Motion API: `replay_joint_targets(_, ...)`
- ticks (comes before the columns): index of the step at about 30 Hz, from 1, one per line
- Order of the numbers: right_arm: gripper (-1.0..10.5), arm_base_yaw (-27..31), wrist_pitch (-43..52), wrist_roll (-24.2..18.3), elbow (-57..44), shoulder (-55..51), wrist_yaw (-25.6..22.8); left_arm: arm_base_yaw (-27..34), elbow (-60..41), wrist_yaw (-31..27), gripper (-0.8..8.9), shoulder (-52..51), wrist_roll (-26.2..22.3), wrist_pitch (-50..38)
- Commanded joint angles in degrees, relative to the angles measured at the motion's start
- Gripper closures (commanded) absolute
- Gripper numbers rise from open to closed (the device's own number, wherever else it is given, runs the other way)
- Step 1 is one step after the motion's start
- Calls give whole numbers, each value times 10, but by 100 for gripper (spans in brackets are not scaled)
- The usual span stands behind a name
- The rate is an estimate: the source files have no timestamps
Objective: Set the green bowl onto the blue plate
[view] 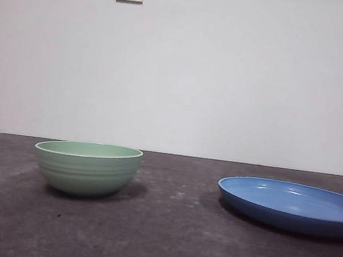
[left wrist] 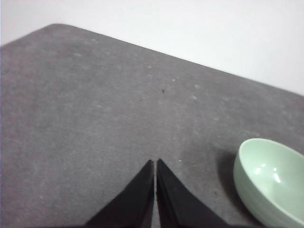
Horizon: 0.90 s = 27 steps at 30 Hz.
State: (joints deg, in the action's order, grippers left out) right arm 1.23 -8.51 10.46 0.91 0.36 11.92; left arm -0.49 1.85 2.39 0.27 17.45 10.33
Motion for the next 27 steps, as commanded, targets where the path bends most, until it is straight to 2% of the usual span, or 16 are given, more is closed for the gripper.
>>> replay_joint_targets(1, 940, 0, 3, 33, -2, -2, 2, 1, -11, 0, 805, -1, 49, 4)
replay_joint_targets(5, 940, 0, 4, 59, -2, -2, 2, 1, -7, 2, 804, -1, 85, 5)
replay_joint_targets(9, 940, 0, 5, 86, 7, -2, 2, 1, 13, 18, 804, -1, 93, 8)
replay_joint_targets(17, 940, 0, 7, 91, 85, -1, 0, 1, 110, 24, 804, 21, 107, 62)
replay_joint_targets(21, 941, 0, -9, 90, 139, 10, -3, 1, 170, 25, 804, 56, 97, 91)
replay_joint_targets(27, 940, 0, -81, 66, 243, 70, 2, 1, 269, 69, 804, 132, 40, 146)
